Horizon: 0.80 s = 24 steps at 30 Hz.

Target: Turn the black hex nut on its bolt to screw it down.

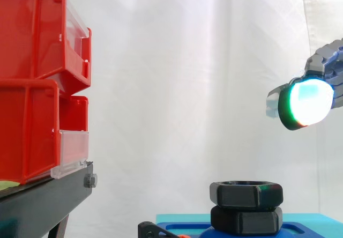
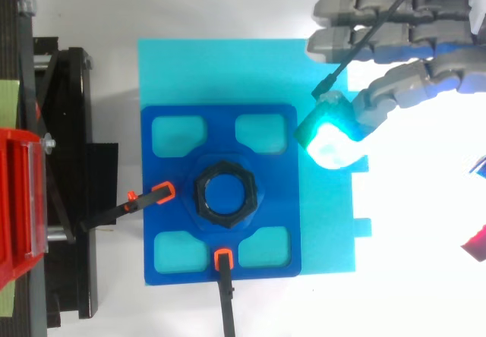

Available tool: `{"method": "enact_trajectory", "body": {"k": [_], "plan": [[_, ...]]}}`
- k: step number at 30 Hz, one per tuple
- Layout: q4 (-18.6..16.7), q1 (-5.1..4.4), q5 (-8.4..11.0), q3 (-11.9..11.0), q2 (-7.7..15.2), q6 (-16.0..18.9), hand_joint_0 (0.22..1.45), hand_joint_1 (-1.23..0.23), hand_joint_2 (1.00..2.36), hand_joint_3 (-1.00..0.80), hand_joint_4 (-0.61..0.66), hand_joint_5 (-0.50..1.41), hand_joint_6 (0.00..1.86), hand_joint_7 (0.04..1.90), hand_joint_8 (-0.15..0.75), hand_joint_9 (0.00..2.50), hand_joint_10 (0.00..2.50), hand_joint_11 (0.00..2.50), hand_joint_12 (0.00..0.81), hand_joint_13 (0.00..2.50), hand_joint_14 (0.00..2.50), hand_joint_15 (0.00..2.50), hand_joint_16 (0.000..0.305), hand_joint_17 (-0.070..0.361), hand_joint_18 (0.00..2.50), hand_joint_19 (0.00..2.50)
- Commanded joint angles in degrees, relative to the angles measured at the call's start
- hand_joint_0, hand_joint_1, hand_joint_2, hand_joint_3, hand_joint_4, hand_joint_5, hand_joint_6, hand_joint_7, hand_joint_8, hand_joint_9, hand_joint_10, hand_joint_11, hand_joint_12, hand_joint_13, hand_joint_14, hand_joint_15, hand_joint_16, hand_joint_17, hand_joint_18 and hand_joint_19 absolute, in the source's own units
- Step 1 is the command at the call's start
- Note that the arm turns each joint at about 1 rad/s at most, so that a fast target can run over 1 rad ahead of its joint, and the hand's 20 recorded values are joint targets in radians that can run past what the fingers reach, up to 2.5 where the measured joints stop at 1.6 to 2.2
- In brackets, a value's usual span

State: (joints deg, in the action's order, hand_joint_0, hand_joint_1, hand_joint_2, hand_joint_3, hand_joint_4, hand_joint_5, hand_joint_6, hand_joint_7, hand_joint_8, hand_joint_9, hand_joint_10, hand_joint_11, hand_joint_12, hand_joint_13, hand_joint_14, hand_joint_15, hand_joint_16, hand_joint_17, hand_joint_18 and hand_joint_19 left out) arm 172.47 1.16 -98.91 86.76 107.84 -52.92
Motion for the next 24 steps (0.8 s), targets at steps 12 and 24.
{"method": "enact_trajectory", "body": {"k": [12, 24], "plan": [[0.0, -0.11, 0.21, 0.0, 0.0, 12.0, 0.44, -0.44, 1.00, -0.50, 0.02, -0.30, 0.50, 0.58, 0.178, 0.00, 0.00, 0.00, 0.396, 0.00, 0.00, 0.00, 0.069, 0.155, 0.21, 0.22], [0.0, -0.02, 0.21, 0.0, 0.0, 12.0, 0.44, -0.42, 1.00, -0.50, 0.02, -0.30, 0.50, 0.58, 0.160, 0.00, 0.00, 0.00, 0.383, 0.00, 0.00, 0.00, 0.069, 0.155, 0.21, 0.21]]}}
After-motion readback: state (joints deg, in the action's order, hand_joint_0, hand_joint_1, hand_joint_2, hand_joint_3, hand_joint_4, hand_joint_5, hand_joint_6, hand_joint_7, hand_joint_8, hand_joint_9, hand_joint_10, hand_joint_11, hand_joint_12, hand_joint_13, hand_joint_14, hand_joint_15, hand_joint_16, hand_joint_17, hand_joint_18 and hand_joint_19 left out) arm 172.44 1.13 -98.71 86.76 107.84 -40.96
